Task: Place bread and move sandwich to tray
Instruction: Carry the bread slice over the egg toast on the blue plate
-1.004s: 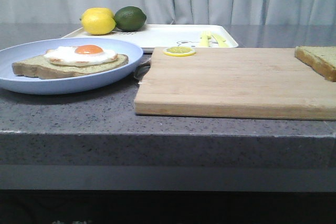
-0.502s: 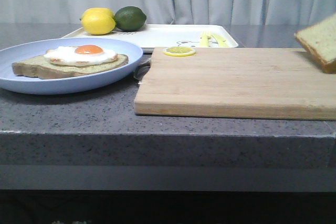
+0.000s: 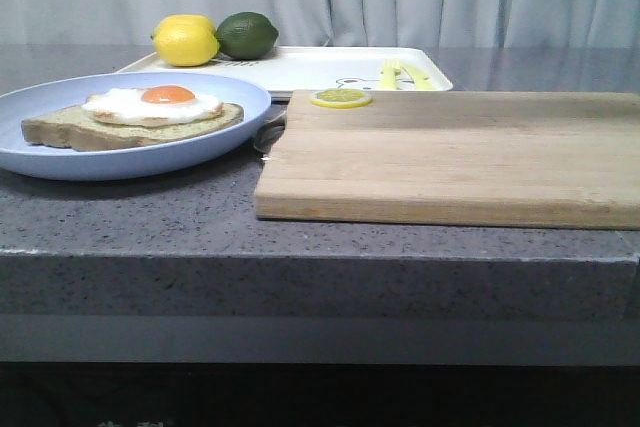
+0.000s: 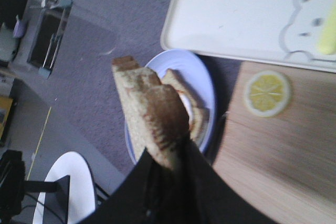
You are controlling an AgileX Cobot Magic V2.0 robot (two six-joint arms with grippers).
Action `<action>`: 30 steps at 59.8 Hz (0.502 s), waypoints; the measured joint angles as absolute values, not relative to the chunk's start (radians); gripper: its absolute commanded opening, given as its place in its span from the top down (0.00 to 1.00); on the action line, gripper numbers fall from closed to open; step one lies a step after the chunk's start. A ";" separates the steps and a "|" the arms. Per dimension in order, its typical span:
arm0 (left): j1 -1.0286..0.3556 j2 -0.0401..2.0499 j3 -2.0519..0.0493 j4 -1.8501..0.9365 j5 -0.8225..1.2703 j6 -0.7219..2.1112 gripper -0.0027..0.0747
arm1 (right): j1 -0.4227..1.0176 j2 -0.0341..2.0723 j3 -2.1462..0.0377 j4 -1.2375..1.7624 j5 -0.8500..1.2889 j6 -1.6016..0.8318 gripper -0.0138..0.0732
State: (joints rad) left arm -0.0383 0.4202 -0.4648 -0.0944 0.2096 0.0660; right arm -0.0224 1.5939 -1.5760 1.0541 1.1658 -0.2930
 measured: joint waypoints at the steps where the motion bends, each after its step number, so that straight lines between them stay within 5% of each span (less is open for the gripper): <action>1: -0.038 0.420 -0.465 -0.094 0.210 0.066 0.33 | 0.012 1.594 -1.571 1.061 1.143 -0.291 0.91; 16: -0.038 0.420 -0.465 -0.094 0.210 0.066 0.33 | 0.364 1.667 -1.509 1.187 0.839 -0.283 0.91; 30: -0.038 0.420 -0.465 -0.094 0.210 0.066 0.33 | 0.494 1.805 -1.485 1.349 0.653 -0.277 0.91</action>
State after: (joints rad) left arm -0.0383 0.4202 -0.4648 -0.0944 0.2096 0.0660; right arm 0.4939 1.8049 -1.4845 1.3492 0.6527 -0.2774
